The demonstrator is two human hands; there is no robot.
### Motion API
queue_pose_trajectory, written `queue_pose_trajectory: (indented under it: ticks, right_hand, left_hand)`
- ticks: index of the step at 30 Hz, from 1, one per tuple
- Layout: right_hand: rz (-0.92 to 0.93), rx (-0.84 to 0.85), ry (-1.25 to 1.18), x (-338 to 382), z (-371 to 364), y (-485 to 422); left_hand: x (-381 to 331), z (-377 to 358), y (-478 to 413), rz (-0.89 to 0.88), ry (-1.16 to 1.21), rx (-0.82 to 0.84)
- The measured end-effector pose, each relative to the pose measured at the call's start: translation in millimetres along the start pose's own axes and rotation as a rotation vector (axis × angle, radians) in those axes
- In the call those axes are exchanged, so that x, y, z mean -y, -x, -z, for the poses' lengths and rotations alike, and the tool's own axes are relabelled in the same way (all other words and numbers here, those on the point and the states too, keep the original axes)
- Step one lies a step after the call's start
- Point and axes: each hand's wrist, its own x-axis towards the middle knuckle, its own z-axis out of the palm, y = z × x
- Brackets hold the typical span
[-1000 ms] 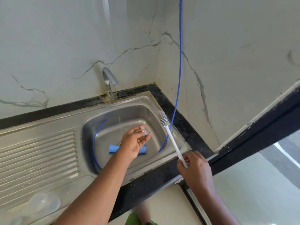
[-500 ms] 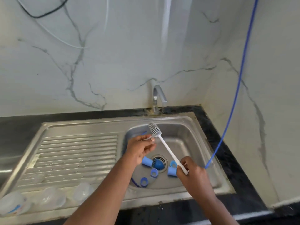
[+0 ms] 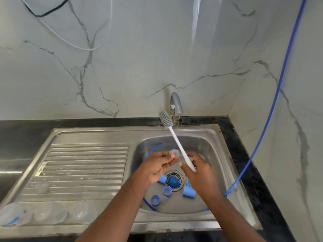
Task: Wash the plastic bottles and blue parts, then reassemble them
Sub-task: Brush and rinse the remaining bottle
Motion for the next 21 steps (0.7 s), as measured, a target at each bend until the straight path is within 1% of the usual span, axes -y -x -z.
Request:
queue_pose_trajectory:
  ticks: [3,8,12,14,19,21]
  right_hand:
    - [0.006,0.037,-0.057,0,-1,-13]
    - [-0.042,0.112,-0.110,-9,-3,-22]
    - [-0.044,0.192,-0.107,-14,-8,-23]
    - [-0.043,0.220,-0.110,-19,-14,-21]
    - [-0.064,0.210,-0.082,-23,-24,-23]
    - [-0.064,0.202,-0.075,-21,-27,-22]
  left_hand:
    - [8,-6,-2,0.009,-0.082,0.035]
    - [12,-3,5,0.132,-0.090,0.100]
    - [15,7,6,0.211,-0.075,0.043]
    - [15,11,4,0.221,-0.114,0.021]
    - [9,19,-3,0.296,-0.260,0.031]
    - [10,21,-6,0.276,-0.252,-0.017]
